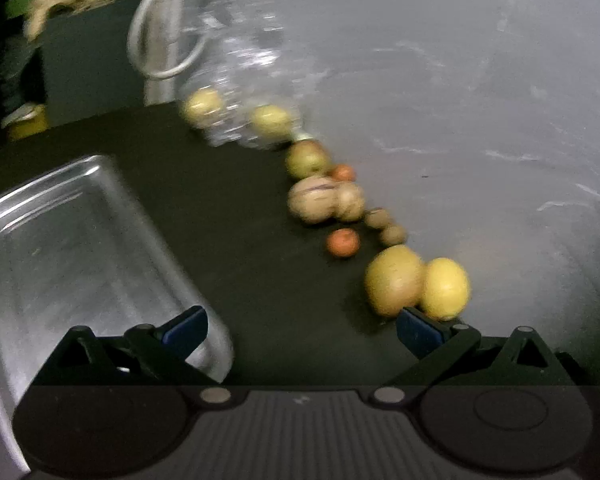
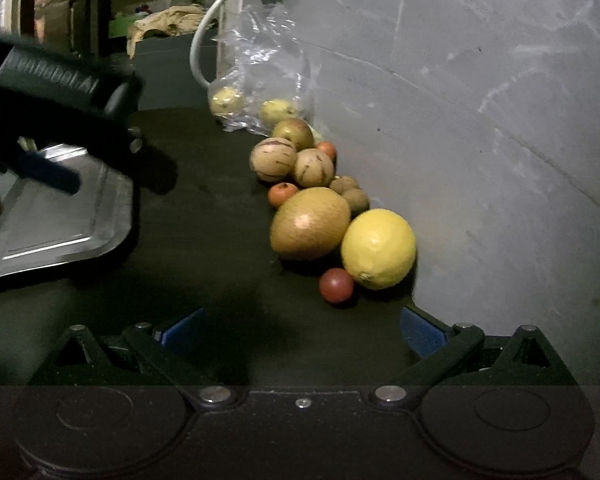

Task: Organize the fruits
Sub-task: 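Grasp the large speckled pear with the left tool while the right tool reaches toward the fruit row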

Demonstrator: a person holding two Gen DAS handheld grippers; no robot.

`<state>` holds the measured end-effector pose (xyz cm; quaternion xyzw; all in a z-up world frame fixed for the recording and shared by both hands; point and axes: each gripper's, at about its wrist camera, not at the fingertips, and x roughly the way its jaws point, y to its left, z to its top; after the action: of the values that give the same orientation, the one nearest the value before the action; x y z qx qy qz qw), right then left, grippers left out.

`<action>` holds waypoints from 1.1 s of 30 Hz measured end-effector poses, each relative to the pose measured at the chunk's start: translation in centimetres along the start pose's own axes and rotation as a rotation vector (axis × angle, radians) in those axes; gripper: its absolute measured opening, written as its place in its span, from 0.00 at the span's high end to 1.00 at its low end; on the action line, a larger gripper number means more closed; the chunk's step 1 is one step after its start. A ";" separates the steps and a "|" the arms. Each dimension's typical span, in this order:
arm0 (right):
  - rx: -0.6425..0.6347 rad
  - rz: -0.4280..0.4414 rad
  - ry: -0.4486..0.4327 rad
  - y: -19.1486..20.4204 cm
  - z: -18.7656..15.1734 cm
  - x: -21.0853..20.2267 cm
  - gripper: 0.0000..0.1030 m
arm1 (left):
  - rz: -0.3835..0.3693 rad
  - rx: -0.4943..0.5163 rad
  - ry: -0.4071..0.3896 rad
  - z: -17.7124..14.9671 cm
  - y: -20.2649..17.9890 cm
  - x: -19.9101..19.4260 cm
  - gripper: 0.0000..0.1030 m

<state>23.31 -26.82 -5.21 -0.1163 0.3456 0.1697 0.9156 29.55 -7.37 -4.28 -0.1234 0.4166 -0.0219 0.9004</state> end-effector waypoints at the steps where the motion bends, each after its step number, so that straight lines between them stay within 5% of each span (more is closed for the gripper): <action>1: 0.006 -0.005 0.002 -0.1 -0.1 0.1 0.02 | -0.014 0.018 0.005 0.3 -0.3 0.5 0.00; 17: 0.088 0.005 0.043 -1.8 -0.2 2.7 0.22 | -0.077 0.280 0.082 2.1 -5.7 7.5 0.03; 33: 0.127 0.023 0.020 -3.0 -0.1 3.1 0.55 | -0.096 0.169 0.132 2.4 -5.5 9.8 0.27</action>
<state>26.59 -28.87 -7.11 -0.0557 0.3662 0.1565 0.9156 38.05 -13.56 -8.78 -0.0649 0.4651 -0.1080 0.8762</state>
